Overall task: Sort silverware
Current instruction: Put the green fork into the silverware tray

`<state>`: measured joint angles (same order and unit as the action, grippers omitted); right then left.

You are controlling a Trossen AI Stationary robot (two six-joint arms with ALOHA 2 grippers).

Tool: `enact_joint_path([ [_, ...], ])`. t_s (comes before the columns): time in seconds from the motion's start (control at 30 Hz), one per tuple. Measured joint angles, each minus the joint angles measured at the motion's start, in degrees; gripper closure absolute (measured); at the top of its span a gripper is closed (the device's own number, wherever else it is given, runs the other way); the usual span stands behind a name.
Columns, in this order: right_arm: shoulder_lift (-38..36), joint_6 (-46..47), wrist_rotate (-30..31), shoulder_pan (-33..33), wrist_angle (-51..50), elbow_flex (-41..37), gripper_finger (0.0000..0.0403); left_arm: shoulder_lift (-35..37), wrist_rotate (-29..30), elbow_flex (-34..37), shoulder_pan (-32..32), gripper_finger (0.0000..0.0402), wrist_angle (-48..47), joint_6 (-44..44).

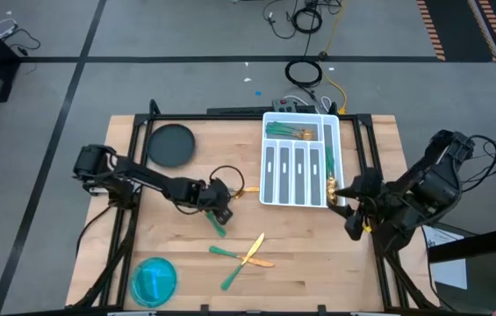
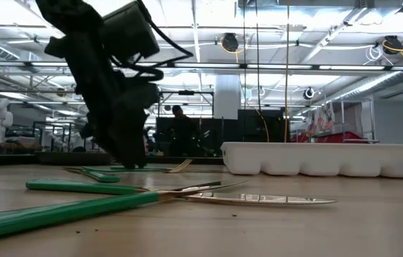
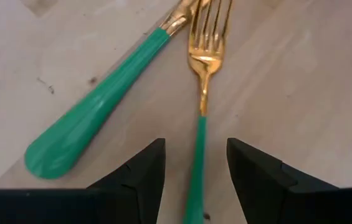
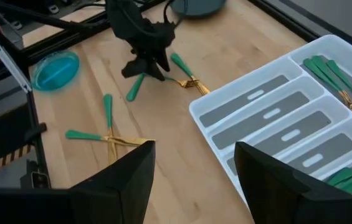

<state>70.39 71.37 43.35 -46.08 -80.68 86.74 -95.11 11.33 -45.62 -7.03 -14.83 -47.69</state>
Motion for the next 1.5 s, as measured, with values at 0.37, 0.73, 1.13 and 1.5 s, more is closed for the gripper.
enact_joint_path([
  [0.37,0.0,4.4,-0.1,-3.7,0.4,0.0,0.019,-7.6,1.8,-0.8,-0.5,0.0329,2.6,-1.1],
  [0.73,0.0,4.3,2.1,-5.4,1.2,0.0,0.019,-4.0,-5.3,-6.3,-1.0,0.0398,-4.5,-1.4],
  [1.13,0.0,5.2,4.5,-5.4,-1.5,0.0,0.019,0.3,0.2,-21.7,2.2,0.0401,-5.7,4.2],
  [1.5,0.0,6.0,4.6,-5.4,-2.6,0.0,0.019,-3.9,-12.7,-40.9,26.0,0.0401,-13.9,40.0],
])
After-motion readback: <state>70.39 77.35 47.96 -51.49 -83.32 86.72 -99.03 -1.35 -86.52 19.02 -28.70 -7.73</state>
